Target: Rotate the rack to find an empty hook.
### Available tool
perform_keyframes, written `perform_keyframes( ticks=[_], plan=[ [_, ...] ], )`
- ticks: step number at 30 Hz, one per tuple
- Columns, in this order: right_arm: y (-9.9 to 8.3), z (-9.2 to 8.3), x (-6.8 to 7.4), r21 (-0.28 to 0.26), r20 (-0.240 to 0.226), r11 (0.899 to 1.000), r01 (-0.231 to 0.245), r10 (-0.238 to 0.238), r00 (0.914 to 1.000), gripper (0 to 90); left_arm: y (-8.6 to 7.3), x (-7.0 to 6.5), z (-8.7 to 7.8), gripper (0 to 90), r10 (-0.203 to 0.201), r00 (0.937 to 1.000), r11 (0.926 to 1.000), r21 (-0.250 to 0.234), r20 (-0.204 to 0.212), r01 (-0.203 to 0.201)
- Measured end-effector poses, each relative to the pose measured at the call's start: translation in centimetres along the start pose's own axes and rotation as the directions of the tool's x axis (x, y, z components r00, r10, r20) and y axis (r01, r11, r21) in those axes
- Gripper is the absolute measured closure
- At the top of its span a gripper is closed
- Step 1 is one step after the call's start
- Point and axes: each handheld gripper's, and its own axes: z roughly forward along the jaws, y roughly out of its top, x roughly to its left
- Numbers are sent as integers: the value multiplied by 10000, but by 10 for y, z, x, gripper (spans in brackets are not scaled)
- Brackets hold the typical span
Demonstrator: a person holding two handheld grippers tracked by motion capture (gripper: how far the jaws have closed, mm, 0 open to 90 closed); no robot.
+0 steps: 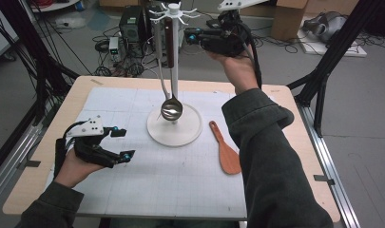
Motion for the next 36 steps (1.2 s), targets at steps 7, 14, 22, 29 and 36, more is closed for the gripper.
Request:
perform_keyframes(
  ticks=[7,14,22,29,36],
  plan=[
    [1,-2,-8,-32,218,9999,-153,154,9996,898,-1,0,0,177,-33,10000,10000,-3,-3,33],
    [9,-1,-10,-58,386,9999,-117,119,9992,898,0,0,-1,177,6,10000,10000,-55,25,-6],
    [12,-1,-9,-154,351,9998,-116,121,9993,898,0,0,-1,177,29,10000,10000,-19,26,-29],
    [14,1,-5,-183,250,9998,-53,58,9997,898,0,-1,0,177,33,10000,10000,-16,38,-33],
    [16,3,0,-144,214,9999,32,-29,9998,898,0,-1,0,176,34,10000,10000,-10,26,-34]
  ],
)
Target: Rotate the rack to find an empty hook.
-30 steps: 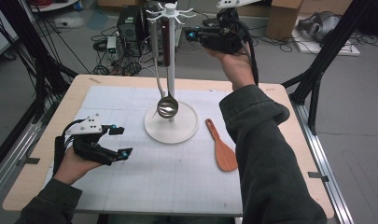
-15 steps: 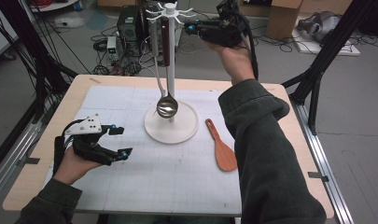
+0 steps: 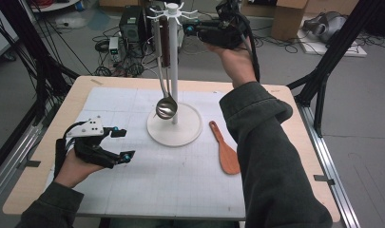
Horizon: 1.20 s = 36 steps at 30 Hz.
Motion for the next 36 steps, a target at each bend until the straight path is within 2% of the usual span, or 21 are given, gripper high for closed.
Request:
perform_keyframes(
  ticks=[15,36],
  plan=[
    [7,14,14,270,-54,9992,282,-281,9996,898,0,0,-1,174,-31,10000,10000,-76,-13,31],
    [8,21,19,265,-6,9993,273,-273,9996,898,0,0,-1,174,-15,10000,10000,-78,-11,14]
  ],
)
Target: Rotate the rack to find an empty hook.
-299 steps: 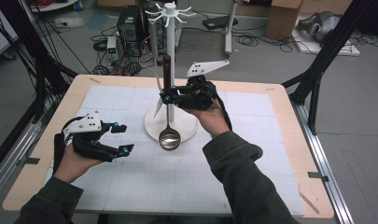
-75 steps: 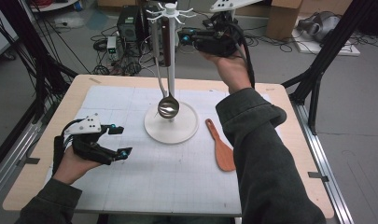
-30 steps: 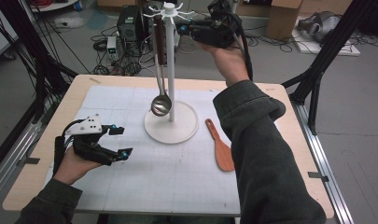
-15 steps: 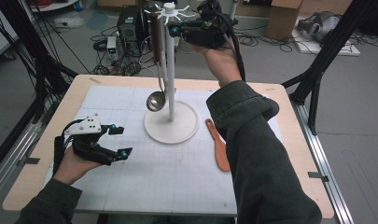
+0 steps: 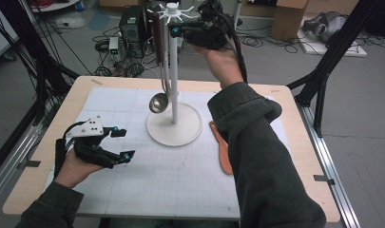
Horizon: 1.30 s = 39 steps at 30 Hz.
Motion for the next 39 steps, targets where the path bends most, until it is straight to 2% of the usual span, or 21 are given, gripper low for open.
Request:
perform_keyframes(
  ticks=[6,10,17,25,33,39],
  plan=[
    [-6,-4,0,-31,-235,9999,-98,97,9997,888,0,0,0,173,29,10000,10000,27,26,-29],
    [-12,-8,0,-168,-492,9993,-344,336,9982,807,0,1,0,170,15,10000,10000,59,26,-15],
    [-29,-16,1,36,-789,9978,-656,657,9947,662,-1,2,-1,165,-41,10000,10000,14,-15,41],
    [-69,-25,-3,304,-591,9900,-1375,1391,9885,505,-1,3,0,160,-12,10000,10000,44,-25,12],
    [-104,-34,-7,596,-411,9802,-1891,1917,9806,438,-1,2,0,159,-2,10000,10000,98,-86,3],
    [-122,-39,-8,788,-371,9762,-2021,2054,9780,410,-2,4,-1,159,31,10000,9999,112,-88,-30]
  ],
)
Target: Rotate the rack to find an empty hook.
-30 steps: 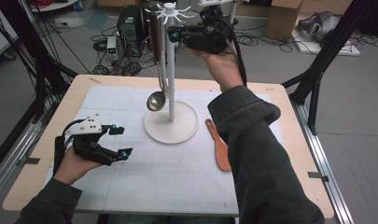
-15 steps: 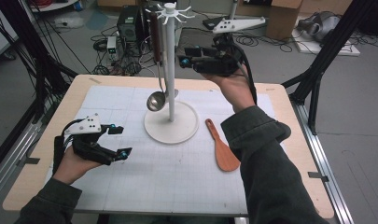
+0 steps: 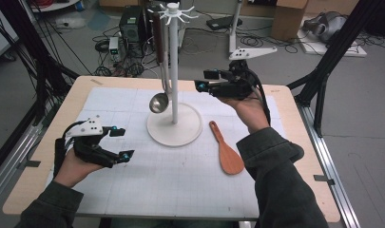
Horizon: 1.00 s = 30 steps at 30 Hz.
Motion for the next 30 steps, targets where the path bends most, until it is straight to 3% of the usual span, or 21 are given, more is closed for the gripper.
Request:
perform_keyframes(
  ticks=[14,30],
  plan=[
    [-36,-5,-11,342,316,9976,-594,583,9978,357,0,-1,0,157,-52,10000,10000,-53,-21,51],
    [-73,-4,-17,731,528,9929,-941,904,9945,327,-1,-1,-1,155,-9,10000,10000,-92,-48,9]
  ],
)
